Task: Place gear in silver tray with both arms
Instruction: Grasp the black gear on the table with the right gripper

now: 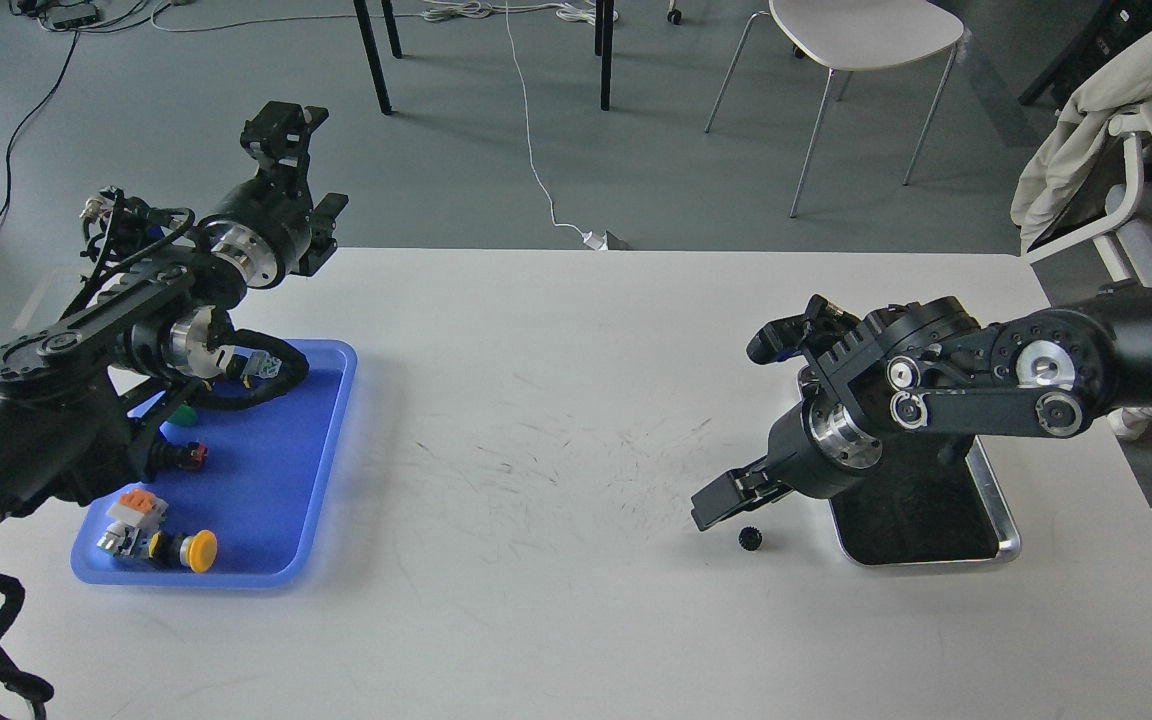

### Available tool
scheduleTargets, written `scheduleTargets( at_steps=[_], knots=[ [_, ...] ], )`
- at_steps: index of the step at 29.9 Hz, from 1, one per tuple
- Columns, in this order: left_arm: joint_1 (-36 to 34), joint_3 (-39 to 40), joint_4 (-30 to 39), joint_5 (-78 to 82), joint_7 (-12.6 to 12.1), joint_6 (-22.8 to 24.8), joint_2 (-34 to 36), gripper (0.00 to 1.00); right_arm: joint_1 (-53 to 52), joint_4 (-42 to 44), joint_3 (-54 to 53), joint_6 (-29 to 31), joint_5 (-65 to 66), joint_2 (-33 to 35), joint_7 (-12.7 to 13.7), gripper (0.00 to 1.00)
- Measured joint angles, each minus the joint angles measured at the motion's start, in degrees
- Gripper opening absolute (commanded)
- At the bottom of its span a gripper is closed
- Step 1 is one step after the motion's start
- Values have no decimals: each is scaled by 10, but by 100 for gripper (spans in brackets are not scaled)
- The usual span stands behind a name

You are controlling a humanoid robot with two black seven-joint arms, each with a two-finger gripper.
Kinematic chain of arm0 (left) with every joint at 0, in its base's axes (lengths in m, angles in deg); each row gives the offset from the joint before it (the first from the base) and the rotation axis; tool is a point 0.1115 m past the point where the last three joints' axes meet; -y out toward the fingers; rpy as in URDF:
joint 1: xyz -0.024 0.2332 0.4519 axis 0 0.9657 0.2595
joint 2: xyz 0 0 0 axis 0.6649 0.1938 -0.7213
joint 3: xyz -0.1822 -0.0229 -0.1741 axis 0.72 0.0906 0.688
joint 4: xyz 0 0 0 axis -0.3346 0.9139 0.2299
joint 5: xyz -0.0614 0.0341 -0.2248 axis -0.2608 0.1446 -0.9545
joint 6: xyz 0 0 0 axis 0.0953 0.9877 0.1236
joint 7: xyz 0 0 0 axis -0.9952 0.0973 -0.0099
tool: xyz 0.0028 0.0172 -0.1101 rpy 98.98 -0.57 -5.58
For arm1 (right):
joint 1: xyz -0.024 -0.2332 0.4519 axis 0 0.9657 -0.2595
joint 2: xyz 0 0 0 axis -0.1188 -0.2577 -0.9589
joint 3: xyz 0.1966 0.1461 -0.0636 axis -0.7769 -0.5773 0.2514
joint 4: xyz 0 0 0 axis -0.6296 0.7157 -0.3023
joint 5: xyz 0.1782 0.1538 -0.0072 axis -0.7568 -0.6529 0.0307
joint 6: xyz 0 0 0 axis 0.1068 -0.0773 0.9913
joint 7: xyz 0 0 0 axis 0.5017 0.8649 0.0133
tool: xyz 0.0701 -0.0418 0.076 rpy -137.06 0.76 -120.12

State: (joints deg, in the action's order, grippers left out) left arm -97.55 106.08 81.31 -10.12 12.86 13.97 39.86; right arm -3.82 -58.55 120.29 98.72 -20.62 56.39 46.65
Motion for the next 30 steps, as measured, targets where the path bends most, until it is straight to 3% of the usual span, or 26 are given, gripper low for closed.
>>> scheduleTargets(
  at_steps=[8,18,30],
  knots=[
    [0,1,0,0,0,0,2,97,7,10,17,0,1,-17,-1,92],
    [0,1,2,0,0,0,2,97,11,22,33,0,2,-34,0,79],
    [-1,1,1,-1,1,0,3,97,11,23,37,0,22,-39,-2,46]
  ],
)
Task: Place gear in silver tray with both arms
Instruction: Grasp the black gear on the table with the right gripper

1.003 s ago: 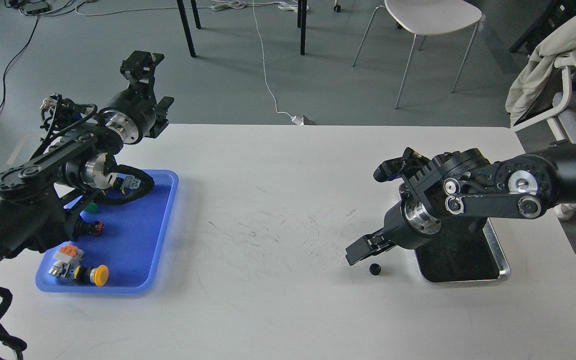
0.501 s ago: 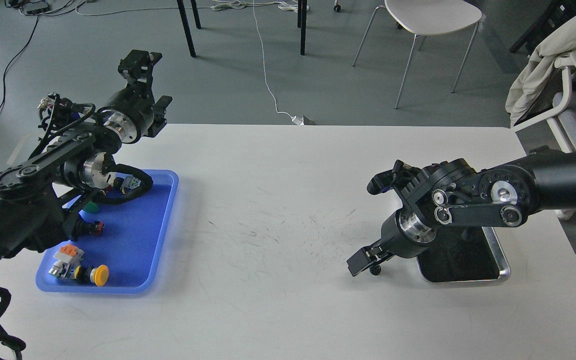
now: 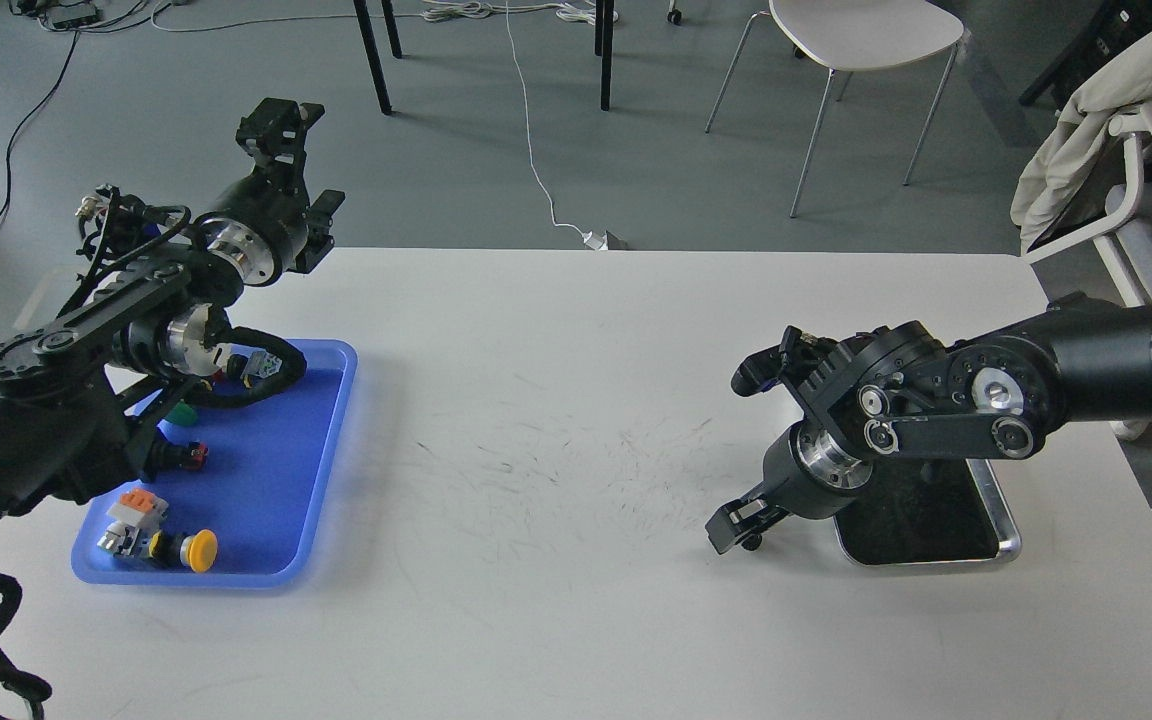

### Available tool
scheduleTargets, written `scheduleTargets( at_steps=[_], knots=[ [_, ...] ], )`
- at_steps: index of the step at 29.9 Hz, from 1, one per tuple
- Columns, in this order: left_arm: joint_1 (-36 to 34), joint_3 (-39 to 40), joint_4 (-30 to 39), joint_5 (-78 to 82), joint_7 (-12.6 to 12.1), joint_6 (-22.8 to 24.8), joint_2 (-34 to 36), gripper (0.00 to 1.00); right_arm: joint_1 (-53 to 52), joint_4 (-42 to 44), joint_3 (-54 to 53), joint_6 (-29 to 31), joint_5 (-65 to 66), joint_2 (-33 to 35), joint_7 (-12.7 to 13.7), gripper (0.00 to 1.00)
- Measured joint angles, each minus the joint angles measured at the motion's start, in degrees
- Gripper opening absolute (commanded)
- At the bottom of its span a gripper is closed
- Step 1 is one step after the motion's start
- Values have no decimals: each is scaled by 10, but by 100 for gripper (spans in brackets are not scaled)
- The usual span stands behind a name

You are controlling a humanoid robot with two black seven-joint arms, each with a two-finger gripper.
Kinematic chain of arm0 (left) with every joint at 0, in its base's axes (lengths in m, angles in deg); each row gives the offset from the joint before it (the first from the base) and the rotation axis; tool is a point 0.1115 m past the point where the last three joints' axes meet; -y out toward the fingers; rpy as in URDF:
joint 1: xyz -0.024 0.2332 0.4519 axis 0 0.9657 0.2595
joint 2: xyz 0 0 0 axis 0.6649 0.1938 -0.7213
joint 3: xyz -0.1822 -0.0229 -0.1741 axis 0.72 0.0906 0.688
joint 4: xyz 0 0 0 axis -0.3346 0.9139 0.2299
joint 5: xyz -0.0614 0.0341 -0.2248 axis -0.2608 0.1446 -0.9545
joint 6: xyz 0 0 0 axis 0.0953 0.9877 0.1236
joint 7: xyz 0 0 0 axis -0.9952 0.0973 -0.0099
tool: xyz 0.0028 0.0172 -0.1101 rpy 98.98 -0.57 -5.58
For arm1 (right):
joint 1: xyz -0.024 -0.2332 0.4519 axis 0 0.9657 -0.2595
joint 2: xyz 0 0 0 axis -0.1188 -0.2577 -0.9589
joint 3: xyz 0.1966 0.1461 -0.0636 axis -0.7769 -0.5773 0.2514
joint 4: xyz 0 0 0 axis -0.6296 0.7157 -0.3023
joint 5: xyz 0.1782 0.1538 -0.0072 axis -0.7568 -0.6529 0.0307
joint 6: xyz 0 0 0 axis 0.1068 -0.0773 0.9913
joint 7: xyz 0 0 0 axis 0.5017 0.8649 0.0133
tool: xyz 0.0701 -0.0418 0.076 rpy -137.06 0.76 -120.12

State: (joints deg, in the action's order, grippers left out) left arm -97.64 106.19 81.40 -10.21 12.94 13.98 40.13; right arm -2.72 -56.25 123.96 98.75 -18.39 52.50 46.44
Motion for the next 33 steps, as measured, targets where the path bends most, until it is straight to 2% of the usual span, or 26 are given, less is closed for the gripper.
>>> scheduleTargets(
  at_steps=[5,14,18,26,33],
  knots=[
    [0,0,0,0,0,0,1,97,-2,0,6,0,11,1,-1,42],
    [0,0,1,0,0,0,1,97,-6,0,8,0,18,-4,-9,29],
    [0,1,1,0,0,-1,1,97,-7,0,8,0,20,-5,-12,20],
    [-1,1,0,0,0,-5,1,97,-8,0,8,0,42,-5,-27,10],
    [-1,1,1,0,0,-6,1,97,-11,0,9,0,46,-2,-32,8]
  ],
)
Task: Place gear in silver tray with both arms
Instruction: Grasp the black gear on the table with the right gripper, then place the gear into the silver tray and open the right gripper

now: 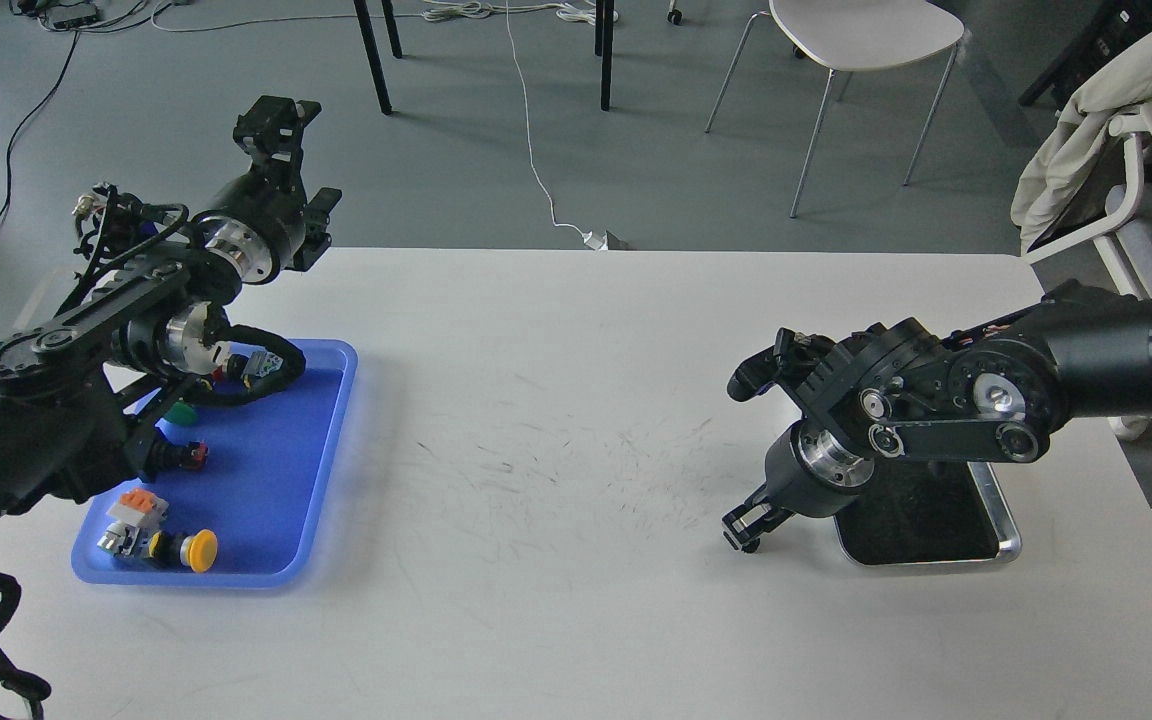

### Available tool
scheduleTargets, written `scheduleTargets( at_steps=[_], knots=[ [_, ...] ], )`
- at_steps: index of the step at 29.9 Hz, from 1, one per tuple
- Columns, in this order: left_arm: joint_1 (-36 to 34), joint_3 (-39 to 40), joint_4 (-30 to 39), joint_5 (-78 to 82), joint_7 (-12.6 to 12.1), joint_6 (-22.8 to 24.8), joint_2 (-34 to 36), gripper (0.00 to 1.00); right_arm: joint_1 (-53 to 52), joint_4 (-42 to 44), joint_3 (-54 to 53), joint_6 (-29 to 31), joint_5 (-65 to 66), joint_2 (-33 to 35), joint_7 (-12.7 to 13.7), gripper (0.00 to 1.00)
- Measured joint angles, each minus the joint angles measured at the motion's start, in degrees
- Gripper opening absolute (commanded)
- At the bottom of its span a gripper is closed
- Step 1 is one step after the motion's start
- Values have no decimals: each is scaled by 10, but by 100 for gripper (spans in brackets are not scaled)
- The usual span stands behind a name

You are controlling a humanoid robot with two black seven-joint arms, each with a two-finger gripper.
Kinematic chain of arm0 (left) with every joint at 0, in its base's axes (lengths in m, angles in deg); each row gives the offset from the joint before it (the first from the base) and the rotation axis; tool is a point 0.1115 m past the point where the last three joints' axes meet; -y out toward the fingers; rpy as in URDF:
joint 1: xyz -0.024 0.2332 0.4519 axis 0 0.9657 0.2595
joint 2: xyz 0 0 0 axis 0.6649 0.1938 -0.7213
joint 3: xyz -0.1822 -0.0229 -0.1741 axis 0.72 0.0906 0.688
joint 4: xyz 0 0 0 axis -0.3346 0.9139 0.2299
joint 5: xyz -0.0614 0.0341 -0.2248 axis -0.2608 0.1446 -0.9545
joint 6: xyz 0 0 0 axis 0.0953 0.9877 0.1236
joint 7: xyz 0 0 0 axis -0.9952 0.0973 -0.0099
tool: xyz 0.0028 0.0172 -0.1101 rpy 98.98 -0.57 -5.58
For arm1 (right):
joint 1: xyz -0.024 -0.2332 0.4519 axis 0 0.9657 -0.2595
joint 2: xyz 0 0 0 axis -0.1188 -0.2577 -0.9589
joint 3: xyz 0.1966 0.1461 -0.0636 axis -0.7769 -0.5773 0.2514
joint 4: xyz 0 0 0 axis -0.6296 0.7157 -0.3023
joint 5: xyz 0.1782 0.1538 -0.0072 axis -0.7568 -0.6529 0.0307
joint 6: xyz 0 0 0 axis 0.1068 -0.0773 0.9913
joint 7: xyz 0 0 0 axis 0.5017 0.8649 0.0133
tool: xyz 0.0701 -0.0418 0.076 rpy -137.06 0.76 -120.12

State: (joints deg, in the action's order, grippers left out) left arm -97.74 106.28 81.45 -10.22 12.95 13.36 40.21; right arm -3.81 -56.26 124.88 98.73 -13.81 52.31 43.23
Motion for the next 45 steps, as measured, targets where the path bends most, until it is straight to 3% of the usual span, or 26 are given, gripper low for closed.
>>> scheduleTargets(
  at_steps=[8,14,20,33,45],
  knots=[
    [0,-1,0,1,0,-2,-2,97,-53,-19,-46,0,-8,76,-12,8],
    [0,-2,0,2,-1,-7,-5,97,-64,-39,-114,0,1,225,-17,9],
    [-4,-4,0,2,-2,-13,-11,97,-42,-36,-121,0,69,316,-26,8],
    [-6,-7,0,3,-3,-20,-21,98,91,-23,-137,0,156,314,-22,8],
    [-5,-7,-1,3,-3,-20,-21,98,124,-2,-137,0,166,299,-21,12]
  ],
)
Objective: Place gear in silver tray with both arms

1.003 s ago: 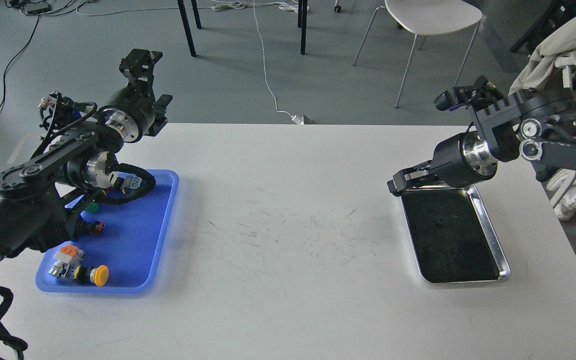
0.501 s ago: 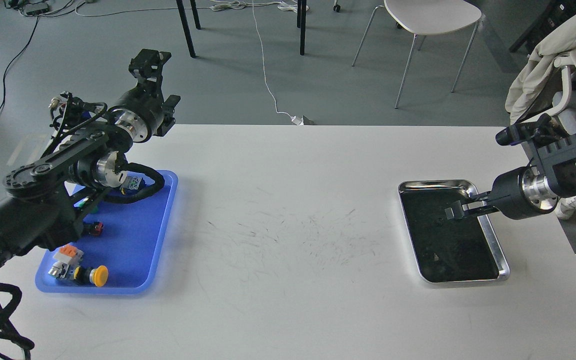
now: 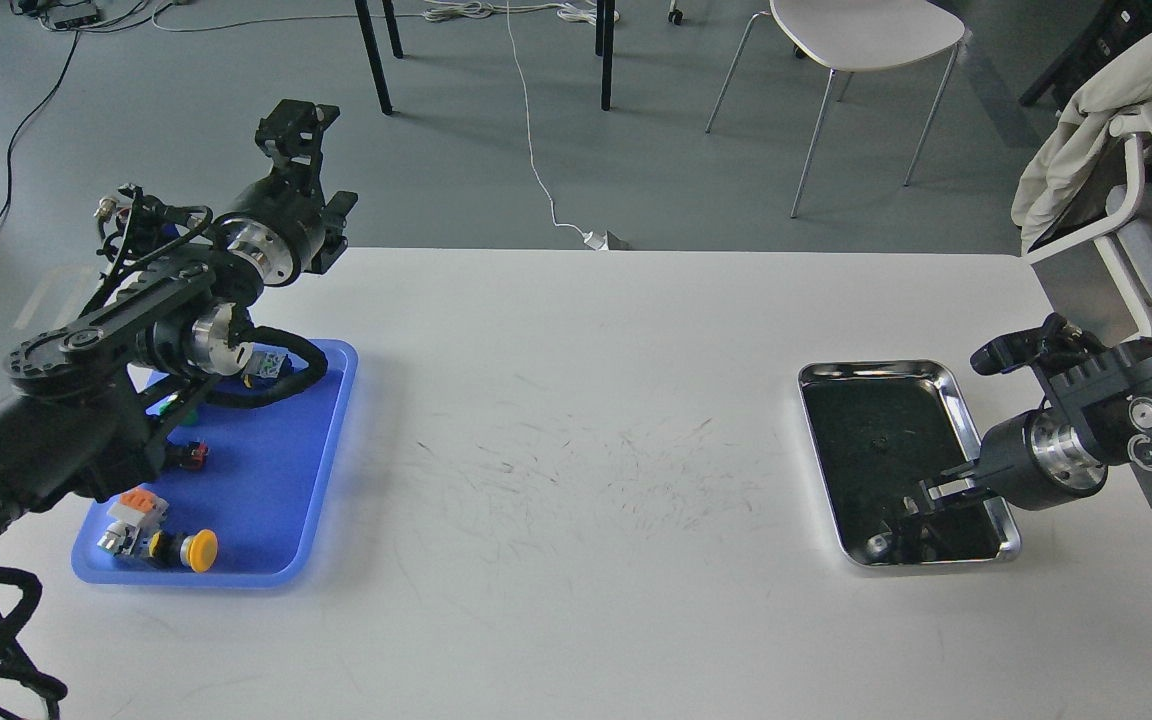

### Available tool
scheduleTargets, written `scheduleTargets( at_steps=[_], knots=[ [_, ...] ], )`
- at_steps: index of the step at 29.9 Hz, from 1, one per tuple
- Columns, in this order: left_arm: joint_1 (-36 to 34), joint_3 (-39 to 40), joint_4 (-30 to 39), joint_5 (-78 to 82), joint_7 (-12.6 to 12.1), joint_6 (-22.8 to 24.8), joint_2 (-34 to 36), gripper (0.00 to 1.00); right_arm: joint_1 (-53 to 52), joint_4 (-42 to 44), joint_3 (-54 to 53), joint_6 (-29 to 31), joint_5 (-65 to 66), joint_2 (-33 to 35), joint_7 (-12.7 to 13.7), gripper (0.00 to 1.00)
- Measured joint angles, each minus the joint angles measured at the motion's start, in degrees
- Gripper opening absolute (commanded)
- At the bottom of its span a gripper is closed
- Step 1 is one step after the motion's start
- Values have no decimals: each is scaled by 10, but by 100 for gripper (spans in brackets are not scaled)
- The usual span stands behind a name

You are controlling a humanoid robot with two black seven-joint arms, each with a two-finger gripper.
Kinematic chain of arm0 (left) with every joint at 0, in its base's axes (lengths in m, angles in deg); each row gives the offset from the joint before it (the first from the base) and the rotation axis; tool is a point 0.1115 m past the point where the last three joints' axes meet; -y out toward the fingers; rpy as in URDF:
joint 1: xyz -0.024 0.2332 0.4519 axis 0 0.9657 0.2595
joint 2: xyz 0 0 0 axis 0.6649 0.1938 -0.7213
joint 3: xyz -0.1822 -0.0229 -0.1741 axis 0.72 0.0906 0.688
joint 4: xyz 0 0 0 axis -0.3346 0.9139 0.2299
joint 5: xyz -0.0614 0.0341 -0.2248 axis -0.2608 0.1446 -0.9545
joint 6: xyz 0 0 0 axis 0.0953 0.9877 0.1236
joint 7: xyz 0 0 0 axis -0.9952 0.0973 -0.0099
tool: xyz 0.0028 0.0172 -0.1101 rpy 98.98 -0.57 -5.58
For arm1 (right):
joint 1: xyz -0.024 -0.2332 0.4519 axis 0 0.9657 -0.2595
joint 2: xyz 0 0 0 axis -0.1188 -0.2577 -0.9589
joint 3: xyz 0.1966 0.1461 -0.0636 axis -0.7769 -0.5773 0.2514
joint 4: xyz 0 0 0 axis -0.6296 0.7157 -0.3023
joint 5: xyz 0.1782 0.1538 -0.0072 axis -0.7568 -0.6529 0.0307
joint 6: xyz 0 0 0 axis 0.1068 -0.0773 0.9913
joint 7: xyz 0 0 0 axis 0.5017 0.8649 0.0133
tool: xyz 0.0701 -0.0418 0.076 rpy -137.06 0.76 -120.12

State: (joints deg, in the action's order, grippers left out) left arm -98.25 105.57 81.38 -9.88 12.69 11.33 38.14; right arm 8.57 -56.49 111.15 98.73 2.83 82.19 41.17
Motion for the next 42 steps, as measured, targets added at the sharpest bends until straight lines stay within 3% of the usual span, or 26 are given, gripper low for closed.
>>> scheduleTargets(
  at_steps=[13,18,21,28,37,42],
  knots=[
    [0,1,0,-1,0,0,1,98,4,25,-14,0,-2,-20,0,27],
    [0,1,0,-1,0,0,2,98,19,27,-35,0,-2,-21,1,42],
    [0,1,0,-1,0,0,2,98,26,27,-44,0,-2,-21,1,72],
    [-1,1,0,-1,0,0,2,98,29,28,-63,0,-9,-18,1,89],
    [-2,0,-2,3,-1,0,2,98,30,34,-189,0,-74,16,0,91],
    [-2,-1,-7,4,-2,0,1,98,34,77,-290,0,-175,29,0,91]
  ],
)
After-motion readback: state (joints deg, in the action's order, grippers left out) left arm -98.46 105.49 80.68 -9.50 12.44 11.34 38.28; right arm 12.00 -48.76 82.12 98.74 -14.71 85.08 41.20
